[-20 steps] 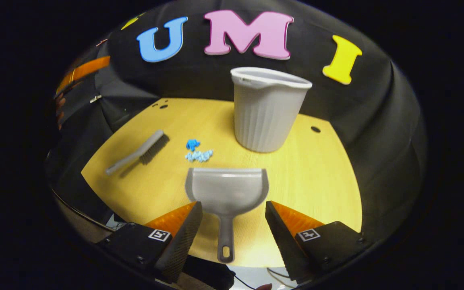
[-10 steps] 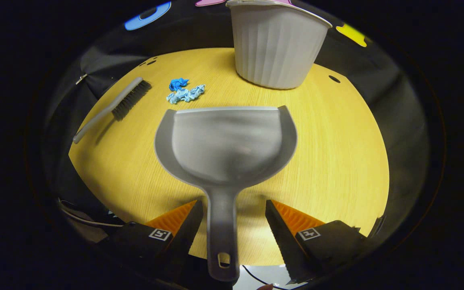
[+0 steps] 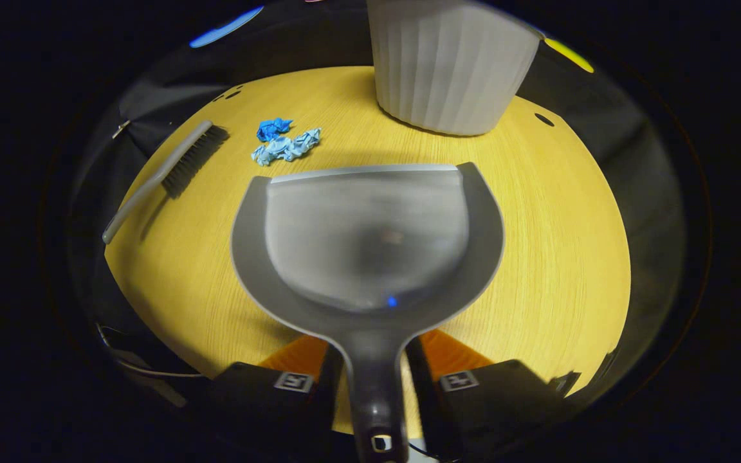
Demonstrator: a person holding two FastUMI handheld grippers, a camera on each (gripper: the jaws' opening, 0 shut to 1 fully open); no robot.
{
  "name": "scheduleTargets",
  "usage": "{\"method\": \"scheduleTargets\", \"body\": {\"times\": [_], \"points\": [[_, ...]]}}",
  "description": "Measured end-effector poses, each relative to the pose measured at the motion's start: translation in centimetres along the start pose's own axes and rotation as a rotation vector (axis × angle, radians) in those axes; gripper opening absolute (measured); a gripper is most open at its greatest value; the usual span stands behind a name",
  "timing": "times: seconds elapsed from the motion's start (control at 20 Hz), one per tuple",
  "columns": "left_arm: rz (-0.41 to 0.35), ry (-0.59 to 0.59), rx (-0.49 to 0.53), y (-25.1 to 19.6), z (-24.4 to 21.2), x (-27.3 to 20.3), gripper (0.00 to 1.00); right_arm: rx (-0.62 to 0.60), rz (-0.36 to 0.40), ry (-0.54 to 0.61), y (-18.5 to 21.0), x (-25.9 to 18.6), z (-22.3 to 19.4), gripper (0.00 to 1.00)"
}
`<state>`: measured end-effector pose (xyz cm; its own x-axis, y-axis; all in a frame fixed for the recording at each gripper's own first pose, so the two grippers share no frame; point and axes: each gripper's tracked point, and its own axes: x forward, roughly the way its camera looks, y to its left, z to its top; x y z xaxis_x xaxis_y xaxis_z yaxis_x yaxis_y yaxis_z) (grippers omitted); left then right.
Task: Pick up the small broom and dustpan from the desktop, sweep the trash into the dustpan with the broom, and then empty the trash into the garbage bin.
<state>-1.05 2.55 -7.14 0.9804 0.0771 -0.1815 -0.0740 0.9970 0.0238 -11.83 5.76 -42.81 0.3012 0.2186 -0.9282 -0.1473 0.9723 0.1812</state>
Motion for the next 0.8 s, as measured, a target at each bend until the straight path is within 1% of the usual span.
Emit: {"method": "scheduleTargets", "body": {"times": [0.05,0.1,0.15,0.25,0.35,0.5,0.65,0.8], "points": [[0.002,0.008,-0.003,0.2,-0.3,0.0,0.97,0.004,0.004,-0.006,0.1,0.0,-0.1,0.43],[0.003,0.019,-0.009,0.5,-0.9,0.0,0.97,0.0,0.006,-0.007,0.0,-0.1,0.1,0.34],[0.002,0.027,-0.019,0.7,-1.3,-0.1,0.97,0.0,0.001,-0.02,-0.1,-0.1,0.2,0.4],[-0.002,0.045,-0.038,1.3,-2.3,-0.1,0.97,0.016,0.001,-0.003,0.2,-0.3,0.0,0.4],[-0.003,0.069,-0.038,2.0,-3.5,-0.1,0.98,0.014,-0.004,-0.018,0.4,-0.3,0.2,0.39],[-0.022,0.109,-0.023,3.0,-6.1,0.2,0.98,-0.006,0.002,-0.023,1.3,-2.1,0.1,0.37],[-0.074,0.158,-0.044,3.1,-9.1,0.3,0.98,-0.053,-0.012,-0.061,2.0,-4.1,0.8,0.37],[-0.112,0.267,-0.088,2.8,-13.2,0.8,0.98,-0.053,-0.012,-0.079,2.7,-5.7,1.1,0.37]]}}
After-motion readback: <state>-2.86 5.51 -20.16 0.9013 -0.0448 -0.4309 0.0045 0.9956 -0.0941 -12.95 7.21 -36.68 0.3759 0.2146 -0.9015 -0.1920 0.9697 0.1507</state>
